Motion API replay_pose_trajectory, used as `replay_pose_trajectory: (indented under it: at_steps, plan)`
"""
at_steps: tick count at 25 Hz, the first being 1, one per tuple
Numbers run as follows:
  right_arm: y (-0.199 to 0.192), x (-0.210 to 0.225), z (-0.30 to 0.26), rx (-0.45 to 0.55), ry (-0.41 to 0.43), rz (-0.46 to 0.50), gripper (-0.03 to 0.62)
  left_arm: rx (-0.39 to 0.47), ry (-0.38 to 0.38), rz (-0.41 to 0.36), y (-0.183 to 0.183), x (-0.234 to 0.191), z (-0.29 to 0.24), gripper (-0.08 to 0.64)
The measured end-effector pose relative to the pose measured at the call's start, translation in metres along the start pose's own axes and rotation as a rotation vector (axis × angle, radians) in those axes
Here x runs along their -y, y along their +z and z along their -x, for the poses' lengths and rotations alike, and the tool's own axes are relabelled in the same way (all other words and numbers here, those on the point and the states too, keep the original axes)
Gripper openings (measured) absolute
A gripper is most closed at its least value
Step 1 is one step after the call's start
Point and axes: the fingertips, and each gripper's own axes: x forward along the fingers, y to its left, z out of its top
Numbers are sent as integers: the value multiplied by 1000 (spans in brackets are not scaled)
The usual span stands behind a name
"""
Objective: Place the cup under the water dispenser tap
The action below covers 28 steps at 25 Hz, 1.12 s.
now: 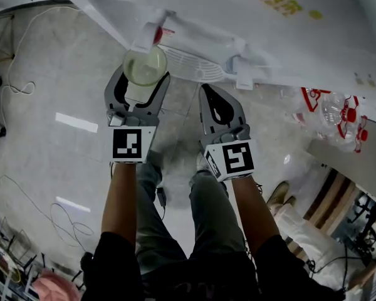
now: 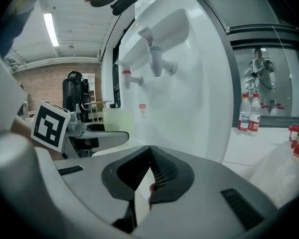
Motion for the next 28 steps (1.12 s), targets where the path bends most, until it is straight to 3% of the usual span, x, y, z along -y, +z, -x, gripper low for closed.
replay_pose_trajectory:
  at_steps: [14, 22, 28]
  plan:
    - [-12, 3, -8, 3, 4, 14, 14, 32, -21, -2, -15, -1, -31, 342]
    - [-12, 4, -2, -3, -1, 18, 15, -30, -47, -53, -23, 3, -40, 344]
    - [-10, 2, 3, -4, 2, 20, 14, -35, -58, -47, -23, 4, -36, 364]
